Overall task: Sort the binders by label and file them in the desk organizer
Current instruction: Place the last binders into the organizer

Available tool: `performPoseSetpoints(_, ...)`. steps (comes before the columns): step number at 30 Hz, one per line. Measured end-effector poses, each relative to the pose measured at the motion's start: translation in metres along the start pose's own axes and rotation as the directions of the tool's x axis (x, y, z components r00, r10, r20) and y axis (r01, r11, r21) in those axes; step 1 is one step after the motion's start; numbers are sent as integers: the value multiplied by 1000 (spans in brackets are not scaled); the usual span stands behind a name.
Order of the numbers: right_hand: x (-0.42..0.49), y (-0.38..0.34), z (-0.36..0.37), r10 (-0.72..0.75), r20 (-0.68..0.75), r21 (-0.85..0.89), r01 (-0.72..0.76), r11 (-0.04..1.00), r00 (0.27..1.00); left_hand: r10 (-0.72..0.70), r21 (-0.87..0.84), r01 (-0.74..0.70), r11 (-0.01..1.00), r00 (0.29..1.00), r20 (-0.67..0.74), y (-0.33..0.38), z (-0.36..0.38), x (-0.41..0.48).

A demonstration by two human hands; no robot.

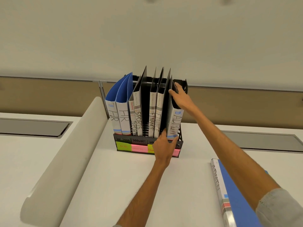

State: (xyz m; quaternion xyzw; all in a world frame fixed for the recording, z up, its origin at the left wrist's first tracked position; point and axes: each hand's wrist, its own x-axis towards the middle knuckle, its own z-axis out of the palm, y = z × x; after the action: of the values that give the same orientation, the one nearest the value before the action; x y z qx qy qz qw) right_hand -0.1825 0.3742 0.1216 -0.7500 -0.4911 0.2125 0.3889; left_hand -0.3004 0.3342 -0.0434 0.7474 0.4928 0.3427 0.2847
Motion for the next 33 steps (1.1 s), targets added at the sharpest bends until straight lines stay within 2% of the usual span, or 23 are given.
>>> performPoseSetpoints(4,-25,9,-6,37,36,192,-44,980,999,23,32,-23,999,1000,-12,1,-8,-3)
performPoseSetpoints(9,-68,31,-5,133,24,294,-134,946,991,38,104,-37,994,999,-11,9,-17,-19)
performPoseSetpoints(12,-91,46,-11,207,19,278,-205,939,978,49,107,-48,993,999,1,13,-20,-34)
performPoseSetpoints(22,-170,130,-43,421,-24,234,-405,884,907,-52,65,45,997,993,110,35,-1,-100)
performPoseSetpoints(27,-214,186,-61,500,-101,212,-472,856,860,-126,92,106,990,957,261,53,26,-129)
performPoseSetpoints(33,-256,242,-77,554,-161,118,-541,833,817,-186,214,98,972,875,447,68,65,-163)
